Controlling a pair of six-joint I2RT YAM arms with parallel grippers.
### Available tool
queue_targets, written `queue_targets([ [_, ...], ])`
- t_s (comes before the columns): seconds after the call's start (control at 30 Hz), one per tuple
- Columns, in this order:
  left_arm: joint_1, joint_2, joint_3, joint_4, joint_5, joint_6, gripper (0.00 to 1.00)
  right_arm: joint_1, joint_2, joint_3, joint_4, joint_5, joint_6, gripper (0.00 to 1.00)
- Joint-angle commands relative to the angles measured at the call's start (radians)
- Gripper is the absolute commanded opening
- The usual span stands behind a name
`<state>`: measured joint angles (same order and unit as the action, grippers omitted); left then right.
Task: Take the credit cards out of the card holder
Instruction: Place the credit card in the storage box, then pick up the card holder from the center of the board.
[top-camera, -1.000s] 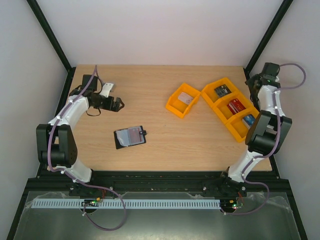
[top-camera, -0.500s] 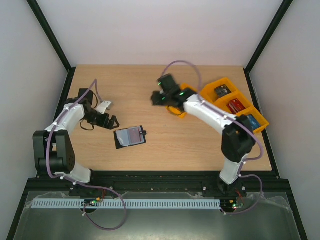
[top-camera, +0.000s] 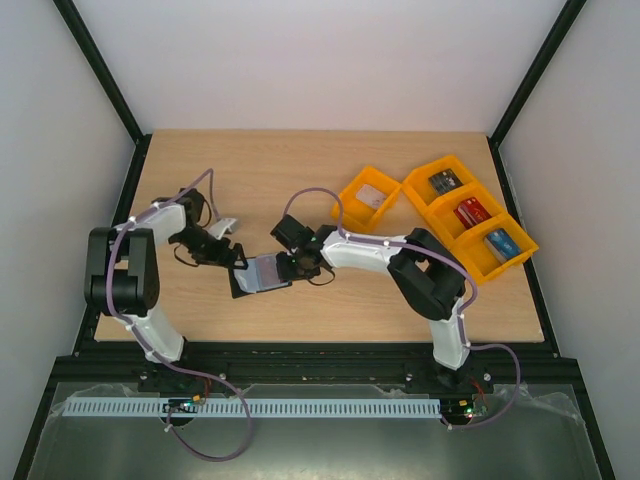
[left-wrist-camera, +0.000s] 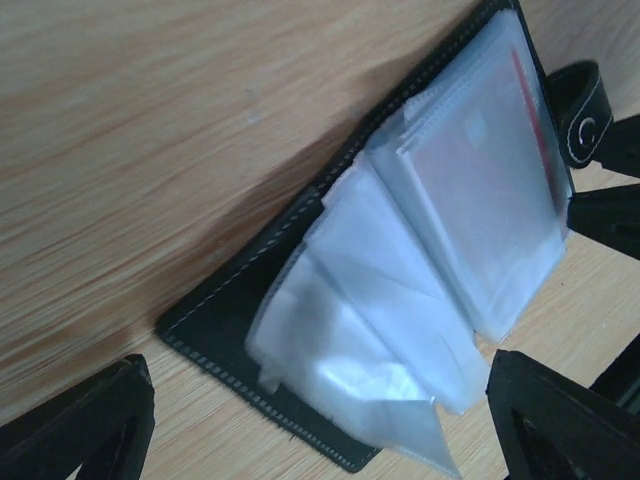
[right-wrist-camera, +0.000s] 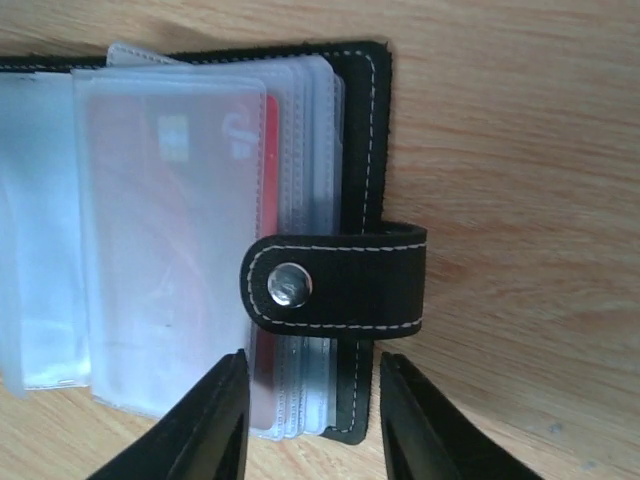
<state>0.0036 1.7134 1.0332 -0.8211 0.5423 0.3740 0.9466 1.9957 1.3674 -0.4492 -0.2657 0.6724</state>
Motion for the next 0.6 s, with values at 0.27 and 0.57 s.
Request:
queue_targets([
  [0.27,-0.113,0.095,-0.007,0.059,0.142,-0.072,0.82,0.012,0.02,-0.094,0.222,-0.057,0.148,0.23],
  [0.57,-0.146,0.117,0.016,0.063,0.153,-0.062,0.28,0.012,-0.007,-0.127,0.284,-0.059,0.167,0.21],
])
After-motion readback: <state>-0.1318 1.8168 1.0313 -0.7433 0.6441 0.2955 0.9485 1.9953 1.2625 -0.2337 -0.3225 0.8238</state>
